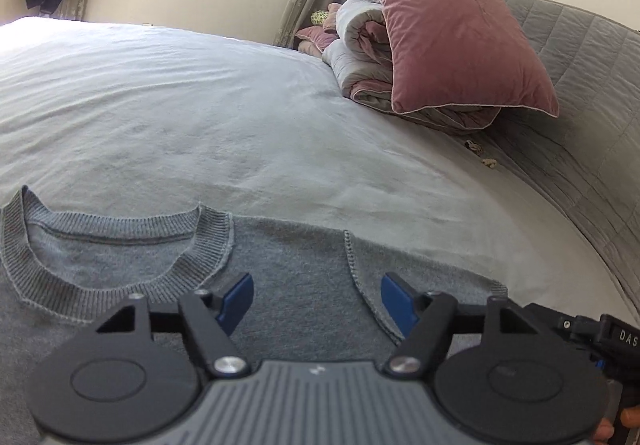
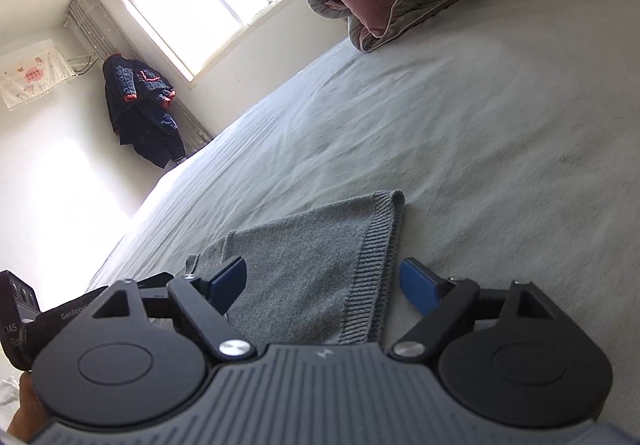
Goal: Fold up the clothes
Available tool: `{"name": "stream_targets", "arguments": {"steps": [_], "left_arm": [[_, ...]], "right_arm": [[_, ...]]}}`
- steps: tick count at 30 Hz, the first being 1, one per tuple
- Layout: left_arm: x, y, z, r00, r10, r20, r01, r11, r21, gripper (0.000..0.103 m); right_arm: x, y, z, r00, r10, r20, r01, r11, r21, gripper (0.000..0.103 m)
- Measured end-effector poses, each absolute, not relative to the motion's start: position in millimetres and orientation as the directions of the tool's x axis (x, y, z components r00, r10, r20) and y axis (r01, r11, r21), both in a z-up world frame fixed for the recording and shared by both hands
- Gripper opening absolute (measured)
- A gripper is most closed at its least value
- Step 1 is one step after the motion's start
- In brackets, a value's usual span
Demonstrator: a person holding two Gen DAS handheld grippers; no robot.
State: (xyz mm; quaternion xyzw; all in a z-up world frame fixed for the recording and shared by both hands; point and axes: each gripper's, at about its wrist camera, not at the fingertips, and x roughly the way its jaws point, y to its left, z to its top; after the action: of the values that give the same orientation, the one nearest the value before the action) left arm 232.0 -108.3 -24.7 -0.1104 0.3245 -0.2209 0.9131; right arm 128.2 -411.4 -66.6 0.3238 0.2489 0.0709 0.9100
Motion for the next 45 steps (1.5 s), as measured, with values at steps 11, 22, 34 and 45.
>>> {"name": "stream_targets", "arguments": {"steps": [11, 22, 34, 45], "left_arm": [[234.3, -100.6, -61.6, 0.669, -0.605, -0.432, 0.32, 0.759, -0.567, 0.065], [235.9, -93.7, -53.3, 0.508, -0.779, -0.368, 0.387, 0.588, -0.711, 0.087], [235.4, -94.7, -58.2, 0.42, -0.841, -0.34, 0.405, 0.509, -0.76, 0.09], [236.9, -101.0, -58.1, 0.492, -0.7, -0.517, 0.367, 0.706, -0.606, 0.027]], "right_arm": [[134.1, -396.1, -63.6, 0.867, 0.162, -0.472, 0.12, 0.85, 0.513, 0.047], [134.7, -388.1, -50.8, 0.895, 0.283, -0.346, 0.009, 0.762, 0.647, 0.009], [165.1, -302.0, -51.8, 0.775, 0.449, -0.444, -0.182, 0.832, 0.525, 0.009], [122.4, -331.1, -27.7, 0.709, 0.565, -0.423, -0.455, 0.824, 0.337, 0.077]]}}
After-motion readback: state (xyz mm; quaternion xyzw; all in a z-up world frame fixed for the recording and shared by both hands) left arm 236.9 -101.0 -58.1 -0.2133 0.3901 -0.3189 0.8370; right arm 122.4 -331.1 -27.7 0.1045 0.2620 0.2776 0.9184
